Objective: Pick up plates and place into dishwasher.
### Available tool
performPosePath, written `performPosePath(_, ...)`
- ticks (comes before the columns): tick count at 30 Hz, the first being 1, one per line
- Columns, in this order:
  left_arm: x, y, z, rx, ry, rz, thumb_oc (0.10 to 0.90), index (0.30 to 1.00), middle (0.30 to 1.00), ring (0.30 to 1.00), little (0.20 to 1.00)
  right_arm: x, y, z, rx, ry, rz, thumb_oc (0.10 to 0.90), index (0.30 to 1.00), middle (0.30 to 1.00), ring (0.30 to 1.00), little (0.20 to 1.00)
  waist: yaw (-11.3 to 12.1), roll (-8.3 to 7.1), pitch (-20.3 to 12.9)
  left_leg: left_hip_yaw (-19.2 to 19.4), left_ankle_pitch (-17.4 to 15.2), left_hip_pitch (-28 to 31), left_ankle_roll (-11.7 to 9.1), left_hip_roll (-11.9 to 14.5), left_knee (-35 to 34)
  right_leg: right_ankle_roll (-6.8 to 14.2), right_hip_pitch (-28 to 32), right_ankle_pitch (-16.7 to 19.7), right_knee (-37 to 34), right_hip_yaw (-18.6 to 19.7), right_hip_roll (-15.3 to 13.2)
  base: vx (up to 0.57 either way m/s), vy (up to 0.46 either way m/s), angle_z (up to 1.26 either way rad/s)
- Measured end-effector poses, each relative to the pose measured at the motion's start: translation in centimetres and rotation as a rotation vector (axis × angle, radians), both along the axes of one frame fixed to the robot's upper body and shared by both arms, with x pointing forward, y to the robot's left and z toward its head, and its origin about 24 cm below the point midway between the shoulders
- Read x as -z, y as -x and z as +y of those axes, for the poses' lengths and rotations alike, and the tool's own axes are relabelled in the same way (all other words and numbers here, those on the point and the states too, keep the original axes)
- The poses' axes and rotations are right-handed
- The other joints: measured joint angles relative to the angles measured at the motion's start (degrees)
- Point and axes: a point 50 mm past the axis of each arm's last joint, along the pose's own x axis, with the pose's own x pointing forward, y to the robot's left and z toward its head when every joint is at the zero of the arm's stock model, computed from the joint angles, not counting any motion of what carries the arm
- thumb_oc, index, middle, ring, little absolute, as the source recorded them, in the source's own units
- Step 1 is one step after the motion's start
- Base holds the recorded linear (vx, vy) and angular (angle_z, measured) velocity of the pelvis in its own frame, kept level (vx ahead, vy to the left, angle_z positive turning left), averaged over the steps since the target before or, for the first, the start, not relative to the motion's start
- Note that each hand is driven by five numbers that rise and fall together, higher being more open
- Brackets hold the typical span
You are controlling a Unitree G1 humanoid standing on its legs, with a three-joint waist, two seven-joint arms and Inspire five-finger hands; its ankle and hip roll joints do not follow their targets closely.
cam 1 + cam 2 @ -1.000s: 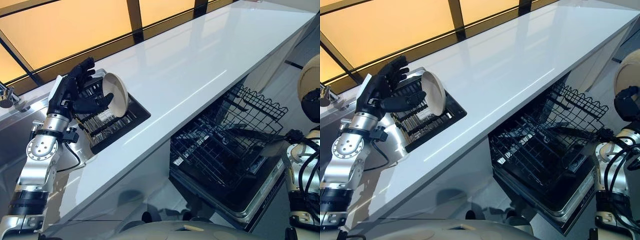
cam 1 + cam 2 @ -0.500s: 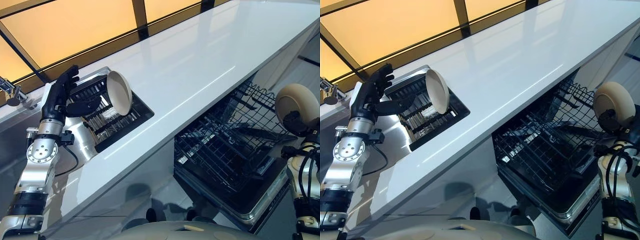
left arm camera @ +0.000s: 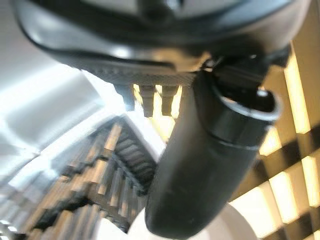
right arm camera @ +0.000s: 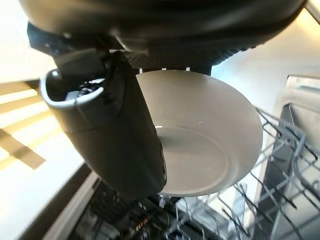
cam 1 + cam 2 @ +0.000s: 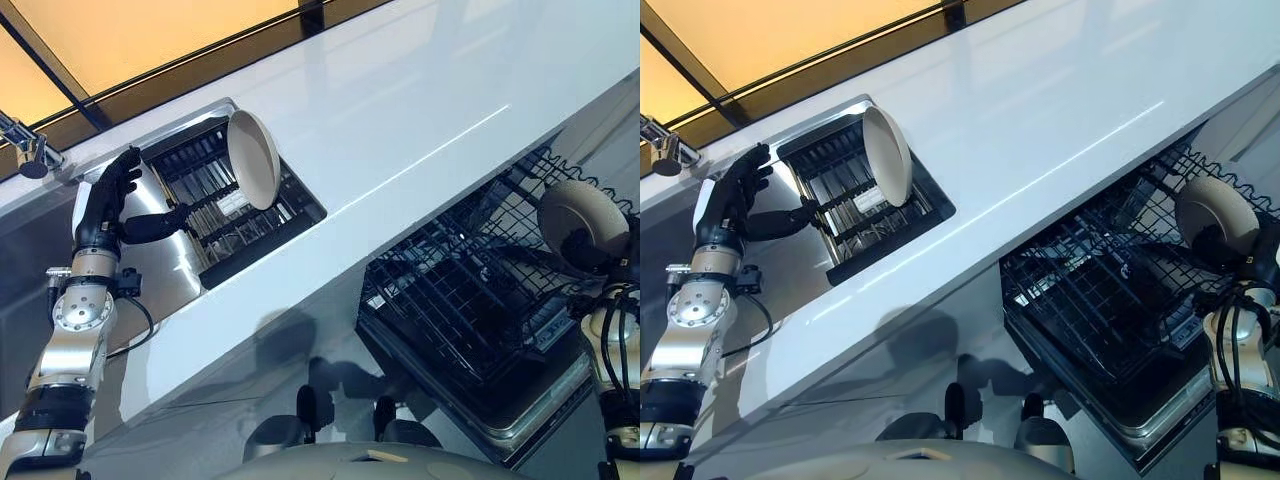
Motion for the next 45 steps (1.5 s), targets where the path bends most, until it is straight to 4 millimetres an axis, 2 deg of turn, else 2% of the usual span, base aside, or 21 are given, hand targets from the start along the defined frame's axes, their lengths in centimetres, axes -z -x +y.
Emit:
performPosePath(5,-1.1,0.0,0.0,0.014,-0.204,-0.006,0.8,0.9,0.9,0.9,0.9,-0.5,-1.1,0.6,-0.068,-0.003,0.018,0.1,0.3,0.3,0.3,0.2,-0.15,0.15,1.08,0.09,0.0,-0.03,0.0,-0.04,0.0,0.0,-0.16,-0.2,0.32,-0.01,-0.13,0.0,0.0,0.0)
performPosePath(8,-3.5,-0.3,0.9,0.011,-0.36,-0.025,0.8,0.9,0.9,0.9,0.9,-1.2,-2.1,0.9,-0.119,0.019,0.038,0.1,0.3,0.3,0.3,0.2,-0.47,0.34,2.05,0.18,0.0,-0.03,0.0,-0.02,0.21,-0.02,-0.26,-0.23,0.6,0.09,-0.13,0.0,0.0,0.0)
performPosePath(11,-6.5,-1.1,1.2,-0.001,-0.46,-0.09,0.8,0.9,0.9,0.9,0.9,-0.9,-2.8,0.9,-0.138,0.021,0.095,0.1,0.3,0.3,0.3,0.2,-0.53,0.56,2.2,0.17,-0.05,0.04,-0.06,-0.01,0.57,-0.07,-0.46,-0.88,1.73,-0.06,-0.22,0.02,0.016,0.02)
performPosePath(16,-9.4,-2.3,1.0,0.003,-0.57,-0.138,0.8,0.9,0.9,0.9,0.9,-0.2,-3.7,1.1,-0.167,0.033,0.226,0.1,0.3,0.3,0.3,0.2,-0.58,1.94,2.9,0.22,-0.05,0.17,-0.06,0.0,0.93,-0.08,-1.18,-1.63,3.76,0.08,-0.29,0.02,0.018,0.0)
performPosePath(20,-10.0,-2.9,0.4,0.029,-0.675,-0.117,0.8,0.9,0.9,0.9,0.9,-1.0,-4.6,1.2,-0.165,0.047,0.252,0.1,0.3,0.3,0.3,0.2,-1.5,2.81,3.33,0.23,-0.05,0.17,-0.06,-0.06,1.52,-0.16,-1.46,-2.09,4.93,0.15,-0.69,0.01,0.031,-0.01)
performPosePath(27,-10.2,-4.7,-1.7,0.117,-0.786,-0.086,0.8,0.9,0.9,0.9,0.9,-2.4,-6.2,0.9,-0.137,0.084,0.327,0.1,0.3,0.3,0.3,0.2,-2.07,3.72,3.75,0.36,-0.06,-0.4,-0.06,0.01,2.27,-0.54,-5.55,-5.49,12.56,1.18,-1.44,-0.01,0.006,-0.04)
performPosePath(31,-11.3,-5.6,-2.9,0.139,-0.835,-0.099,0.8,0.9,0.9,0.9,0.9,-3.6,-6.9,0.6,-0.117,0.117,0.352,0.1,0.3,0.3,0.3,0.2,-2.24,4.67,4.21,0.27,-0.08,-1.89,-0.1,-0.12,3.29,-0.65,-7.48,-6.07,14.68,1.1,-1.88,-0.02,0.021,0.0)
performPosePath(36,-12.6,-6.5,-4.3,0.175,-0.961,-0.099,0.8,0.9,0.9,0.9,0.9,-4.5,-8.1,1.4,-0.133,0.167,0.381,0.1,0.3,0.3,0.3,0.2,-3.19,5.01,4.35,0.25,-0.07,-2.45,-0.09,-0.72,3.77,-0.66,-9.07,-7.09,17.17,1.49,-2.3,-0.02,0.015,0.01)
performPosePath(37,-13.0,-6.6,-4.5,0.176,-0.984,-0.106,0.8,0.9,0.9,0.9,0.9,-4.8,-8.4,1.6,-0.139,0.178,0.379,0.46,0.608,0.608,0.608,0.56,-3.27,5.02,4.35,0.24,-0.02,-3.04,-0.02,-0.73,3.93,-0.69,-9.77,-7.16,17.6,1.54,-2.4,-0.06,0.032,-0.03)
performPosePath(38,-13.4,-6.8,-4.7,0.176,-1.019,-0.102,0.8,0.9,0.9,0.9,0.9,-5.1,-8.7,1.8,-0.148,0.187,0.381,0.674,0.792,0.792,0.792,0.774,-3.42,5.04,4.36,0.24,0.11,-3.52,0.03,-0.75,4.01,-0.7,-10.37,-7.16,18.09,1.6,-2.52,-0.05,0.031,-0.04)
performPosePath(39,-13.7,-6.9,-4.9,0.179,-1.055,-0.098,0.8,0.9,0.9,0.9,0.9,-5.3,-8.9,2.0,-0.155,0.195,0.382,0.8,0.9,0.9,0.9,0.9,-3.56,5.04,4.36,0.26,0.15,-3.91,0.05,-0.78,4.18,-0.71,-10.91,-7.16,18.41,1.66,-2.53,-0.04,0.034,-0.04)
performPosePath(42,-14.0,-7.6,-6.0,0.208,-1.166,-0.064,0.8,0.9,0.9,0.9,0.9,-5.7,-9.4,2.5,-0.183,0.213,0.397,0.8,0.9,0.9,0.9,0.9,-3.96,5.28,4.47,0.27,0.17,-4.08,0.07,-0.83,4.39,-0.71,-11.2,-7.16,18.78,1.8,-2.57,-0.02,0.022,-0.01)
performPosePath(45,-14.3,-8.0,-6.8,0.239,-1.253,-0.031,0.8,0.9,0.9,0.9,0.9,-5.6,-9.6,2.7,-0.189,0.223,0.406,0.8,0.9,0.9,0.9,0.9,-4.46,6.16,4.89,0.39,0.16,-4.18,0.08,-0.91,4.4,-0.71,-11.74,-7.16,18.92,2.46,-2.59,-0.01,0.048,-0.07)
